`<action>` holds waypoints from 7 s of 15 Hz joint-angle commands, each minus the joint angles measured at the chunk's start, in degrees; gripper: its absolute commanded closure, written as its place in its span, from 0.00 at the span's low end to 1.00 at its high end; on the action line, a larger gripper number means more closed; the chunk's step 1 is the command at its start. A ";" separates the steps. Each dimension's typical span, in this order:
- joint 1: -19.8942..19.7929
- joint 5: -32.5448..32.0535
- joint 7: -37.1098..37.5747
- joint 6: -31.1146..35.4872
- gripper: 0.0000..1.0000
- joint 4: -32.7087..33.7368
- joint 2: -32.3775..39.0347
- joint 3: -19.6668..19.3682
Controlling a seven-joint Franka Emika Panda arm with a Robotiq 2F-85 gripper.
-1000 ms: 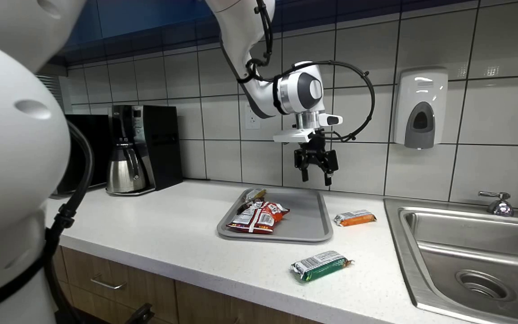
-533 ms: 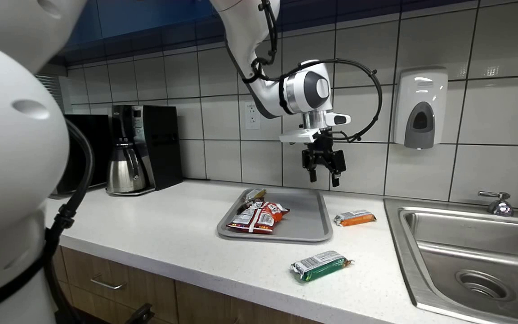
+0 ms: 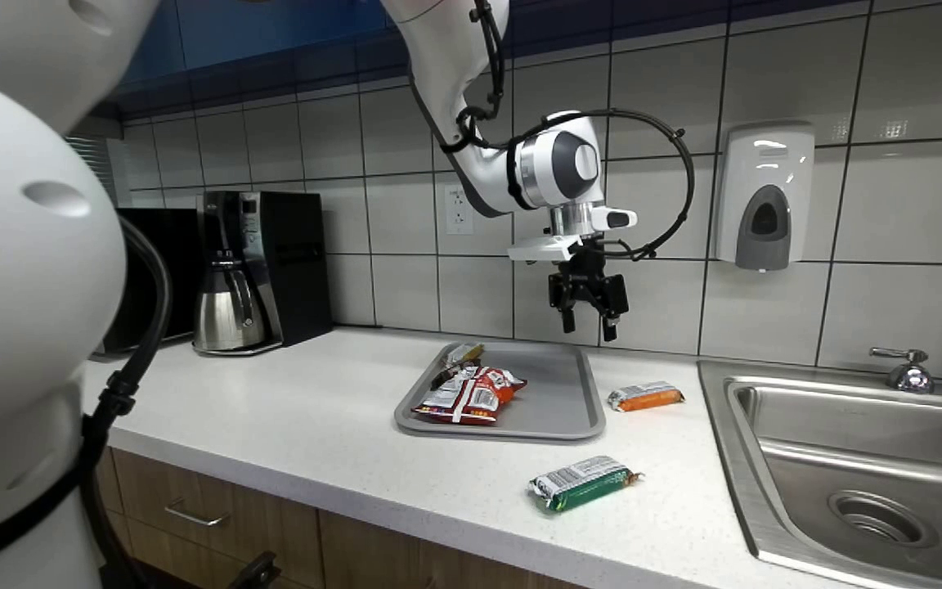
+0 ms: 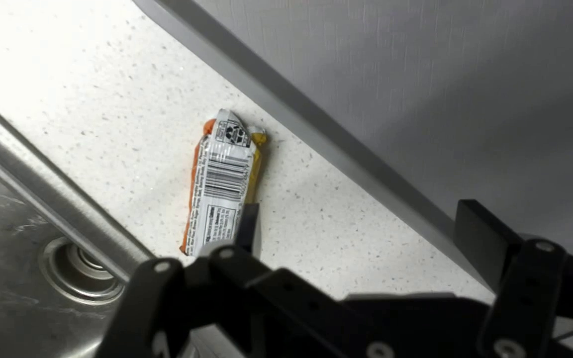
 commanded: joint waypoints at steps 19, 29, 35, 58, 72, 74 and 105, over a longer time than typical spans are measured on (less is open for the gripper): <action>-4.22 2.98 3.64 2.68 0.00 4.04 6.32 -2.42; -4.28 4.83 6.24 2.04 0.00 8.85 11.95 -3.27; -4.31 4.51 6.88 1.69 0.00 9.87 13.52 -3.82; -4.17 4.57 5.42 1.25 0.81 8.54 9.71 -3.72; -1.06 4.39 6.00 0.28 0.81 13.35 10.21 -0.93; -0.31 4.05 6.36 0.13 0.81 14.19 10.82 -0.80; 5.62 2.96 6.45 -5.54 0.00 20.36 15.86 -0.13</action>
